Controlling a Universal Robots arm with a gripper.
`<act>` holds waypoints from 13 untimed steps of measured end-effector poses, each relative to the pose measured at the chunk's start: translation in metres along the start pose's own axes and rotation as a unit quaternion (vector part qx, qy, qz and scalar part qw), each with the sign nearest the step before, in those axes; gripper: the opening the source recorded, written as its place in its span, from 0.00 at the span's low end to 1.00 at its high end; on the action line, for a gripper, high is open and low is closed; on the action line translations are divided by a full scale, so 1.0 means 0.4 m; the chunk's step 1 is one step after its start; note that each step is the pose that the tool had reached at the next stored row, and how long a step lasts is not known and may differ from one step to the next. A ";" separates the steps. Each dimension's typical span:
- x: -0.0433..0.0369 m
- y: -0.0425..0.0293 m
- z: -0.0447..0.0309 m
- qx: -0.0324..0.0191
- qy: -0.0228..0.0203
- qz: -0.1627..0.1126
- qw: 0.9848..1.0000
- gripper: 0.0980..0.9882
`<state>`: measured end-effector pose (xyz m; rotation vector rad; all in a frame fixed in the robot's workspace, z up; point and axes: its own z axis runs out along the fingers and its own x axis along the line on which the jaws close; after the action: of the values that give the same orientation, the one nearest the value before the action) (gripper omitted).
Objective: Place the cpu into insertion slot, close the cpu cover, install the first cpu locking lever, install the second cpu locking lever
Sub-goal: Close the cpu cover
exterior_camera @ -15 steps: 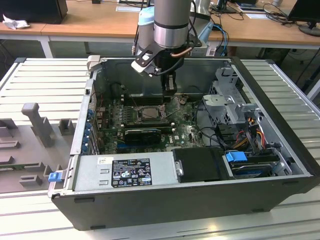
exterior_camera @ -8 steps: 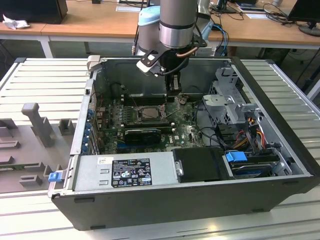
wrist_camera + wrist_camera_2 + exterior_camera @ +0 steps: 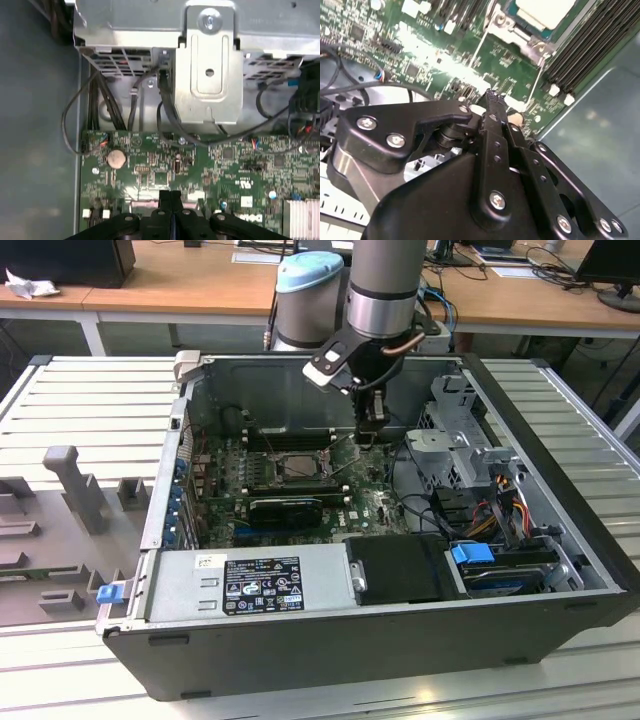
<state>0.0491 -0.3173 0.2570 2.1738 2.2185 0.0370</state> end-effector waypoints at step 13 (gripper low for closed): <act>0.002 0.028 0.033 0.000 0.000 -0.004 1.000 0.01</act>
<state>0.0606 -0.3164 0.2442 2.1659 2.2269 0.0364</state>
